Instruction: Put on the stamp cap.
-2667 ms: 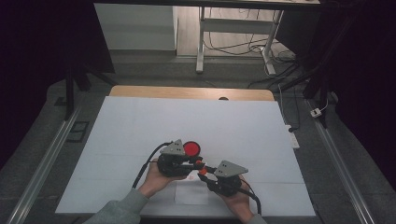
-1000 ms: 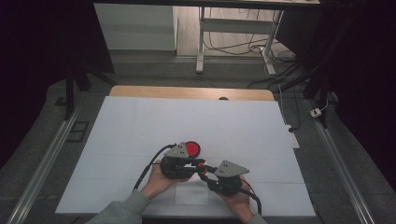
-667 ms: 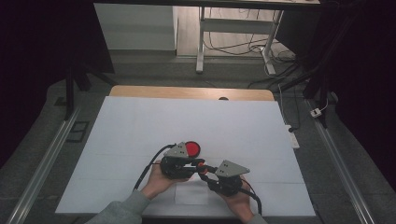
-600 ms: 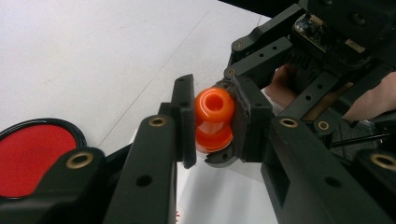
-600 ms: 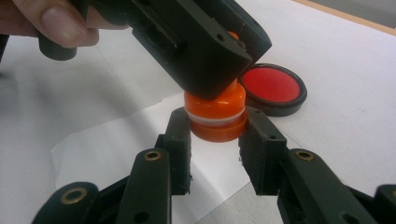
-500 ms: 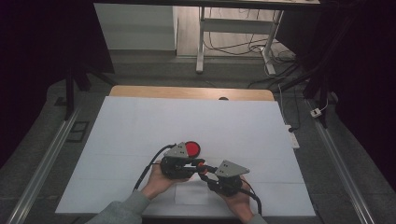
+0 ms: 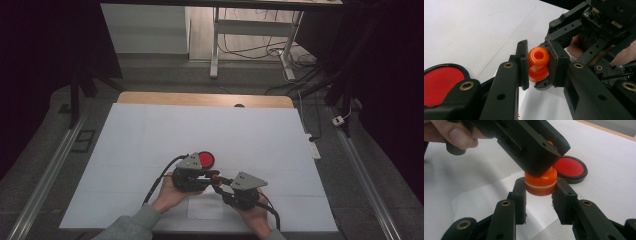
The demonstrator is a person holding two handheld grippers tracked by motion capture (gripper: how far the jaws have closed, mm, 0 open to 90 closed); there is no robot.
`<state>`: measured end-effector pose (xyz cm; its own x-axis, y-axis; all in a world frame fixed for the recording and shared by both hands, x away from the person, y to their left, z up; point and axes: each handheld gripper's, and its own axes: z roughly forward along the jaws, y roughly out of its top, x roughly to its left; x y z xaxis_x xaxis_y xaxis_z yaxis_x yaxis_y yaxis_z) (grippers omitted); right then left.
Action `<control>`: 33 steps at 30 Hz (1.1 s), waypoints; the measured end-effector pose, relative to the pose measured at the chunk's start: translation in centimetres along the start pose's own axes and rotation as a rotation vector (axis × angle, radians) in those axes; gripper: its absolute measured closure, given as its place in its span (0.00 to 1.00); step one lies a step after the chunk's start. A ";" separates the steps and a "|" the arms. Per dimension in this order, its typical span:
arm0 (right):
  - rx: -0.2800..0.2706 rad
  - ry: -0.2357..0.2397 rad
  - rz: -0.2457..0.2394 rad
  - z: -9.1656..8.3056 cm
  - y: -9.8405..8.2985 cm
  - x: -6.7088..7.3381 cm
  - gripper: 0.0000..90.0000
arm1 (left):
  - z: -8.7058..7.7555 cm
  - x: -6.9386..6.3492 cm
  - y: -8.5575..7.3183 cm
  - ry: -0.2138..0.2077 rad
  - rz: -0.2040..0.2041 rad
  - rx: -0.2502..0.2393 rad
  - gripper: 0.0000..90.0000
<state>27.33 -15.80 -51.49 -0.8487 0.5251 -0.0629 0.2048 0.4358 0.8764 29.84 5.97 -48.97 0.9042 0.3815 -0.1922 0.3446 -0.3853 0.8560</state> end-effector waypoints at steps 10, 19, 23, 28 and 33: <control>0.014 -0.011 -0.009 0.0 0.1 0.2 0.72 | 0.1 0.1 -0.1 -0.005 0.000 0.001 0.81; 0.025 -0.007 0.006 0.1 0.1 0.1 0.72 | 0.3 0.1 -0.5 0.000 -0.012 -0.012 0.81; 0.031 -0.005 0.011 0.2 0.1 0.0 0.72 | 0.4 0.1 -0.6 -0.002 -0.017 -0.014 0.81; 0.039 -0.003 0.000 0.1 0.1 0.0 0.72 | 0.5 0.2 -0.8 -0.007 -0.027 -0.026 0.81; 0.040 0.000 0.001 0.1 0.1 -0.1 0.72 | 0.5 0.2 -0.9 -0.010 -0.027 -0.028 0.81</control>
<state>27.46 -15.78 -51.46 -0.8486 0.5255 -0.0615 0.2251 0.4637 0.8569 29.90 5.93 -50.02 0.8971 0.3832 -0.2198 0.3617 -0.3515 0.8635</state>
